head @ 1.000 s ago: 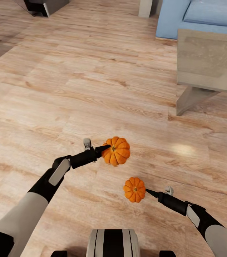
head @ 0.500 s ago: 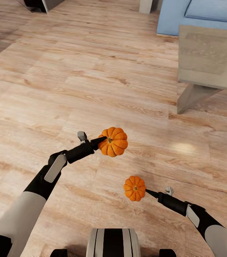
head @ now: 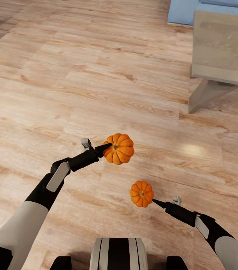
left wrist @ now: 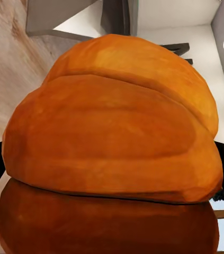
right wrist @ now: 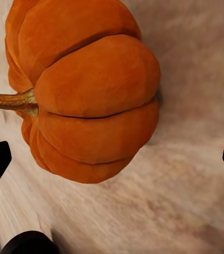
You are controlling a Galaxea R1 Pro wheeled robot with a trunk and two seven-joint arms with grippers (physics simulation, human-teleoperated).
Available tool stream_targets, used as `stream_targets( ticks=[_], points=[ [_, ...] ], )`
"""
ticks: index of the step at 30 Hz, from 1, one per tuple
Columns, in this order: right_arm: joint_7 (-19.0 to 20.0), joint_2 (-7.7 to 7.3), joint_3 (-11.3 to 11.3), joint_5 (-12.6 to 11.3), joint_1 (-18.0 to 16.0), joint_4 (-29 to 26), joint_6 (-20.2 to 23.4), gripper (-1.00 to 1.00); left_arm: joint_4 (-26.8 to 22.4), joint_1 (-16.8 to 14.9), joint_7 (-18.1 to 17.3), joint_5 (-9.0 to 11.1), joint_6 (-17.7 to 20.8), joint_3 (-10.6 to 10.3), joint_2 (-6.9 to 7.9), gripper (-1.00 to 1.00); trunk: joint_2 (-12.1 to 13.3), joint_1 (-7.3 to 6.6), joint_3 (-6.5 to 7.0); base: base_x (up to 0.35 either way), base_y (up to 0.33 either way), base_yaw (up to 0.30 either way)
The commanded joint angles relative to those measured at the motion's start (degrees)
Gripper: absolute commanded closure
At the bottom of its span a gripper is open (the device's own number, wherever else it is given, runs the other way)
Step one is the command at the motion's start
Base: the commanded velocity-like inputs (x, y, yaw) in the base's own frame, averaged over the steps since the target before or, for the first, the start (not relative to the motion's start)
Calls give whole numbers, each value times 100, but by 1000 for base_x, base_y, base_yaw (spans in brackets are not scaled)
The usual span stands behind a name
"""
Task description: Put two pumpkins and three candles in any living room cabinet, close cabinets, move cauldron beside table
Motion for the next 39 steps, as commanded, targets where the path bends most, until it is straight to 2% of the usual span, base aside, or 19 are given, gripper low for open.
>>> stream_targets(
  ticks=[1,3,7,9,39],
  points=[
    [0,1,0,0,0,-3,-2,-100,5,0,-4,1,1,0,3,100,0,0,0,0,0,0],
    [2,1,1,0,0,-6,-4,-100,17,0,-38,1,1,1,6,100,0,0,0,0,0,0],
    [7,1,1,0,1,-3,-5,-100,44,0,-385,1,8,1,34,100,0,0,0,0,37,0],
    [2,1,1,0,1,-1,-5,-100,40,0,-446,3,14,1,45,100,0,0,0,0,149,0],
    [-50,-3,-8,0,1,-125,-9,-100,33,0,-459,1,1,1,49,100,0,0,0,22,22,0]
  ],
)
